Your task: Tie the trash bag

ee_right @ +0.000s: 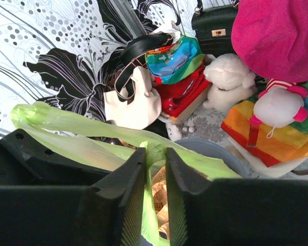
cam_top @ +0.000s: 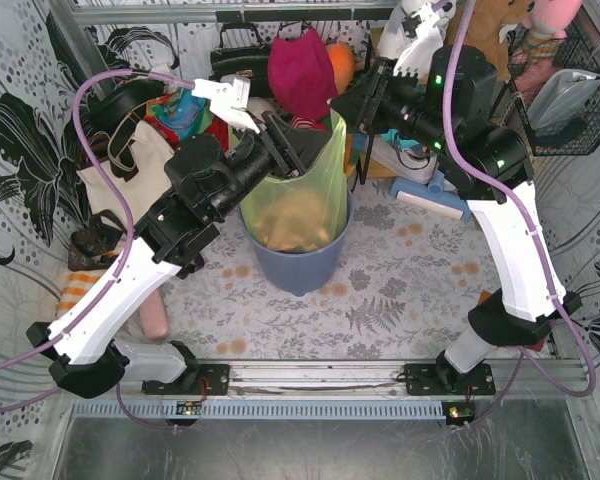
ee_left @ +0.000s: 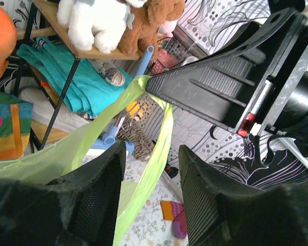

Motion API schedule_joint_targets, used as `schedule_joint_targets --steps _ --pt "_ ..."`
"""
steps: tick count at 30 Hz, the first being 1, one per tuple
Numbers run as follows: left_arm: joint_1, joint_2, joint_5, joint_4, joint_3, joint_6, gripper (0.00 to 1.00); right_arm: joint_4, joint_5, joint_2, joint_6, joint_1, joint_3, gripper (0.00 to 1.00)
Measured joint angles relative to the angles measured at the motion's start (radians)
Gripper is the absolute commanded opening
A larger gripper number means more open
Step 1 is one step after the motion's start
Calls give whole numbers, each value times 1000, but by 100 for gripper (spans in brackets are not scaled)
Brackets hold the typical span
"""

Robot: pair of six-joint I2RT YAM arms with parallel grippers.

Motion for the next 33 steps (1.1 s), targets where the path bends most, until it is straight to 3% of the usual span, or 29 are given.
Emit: schedule_joint_targets --steps 4,13,22,33 --pt "0 3 -3 26 0 3 53 0 -3 0 -2 0 1 0" --pt "0 16 6 96 -33 27 53 73 -8 -16 -2 0 -23 0" --pt "0 74 5 118 -55 53 6 217 -53 -108 16 0 -180 0" --pt "0 82 -48 103 -64 59 1 575 -84 -346 19 0 -637 0"
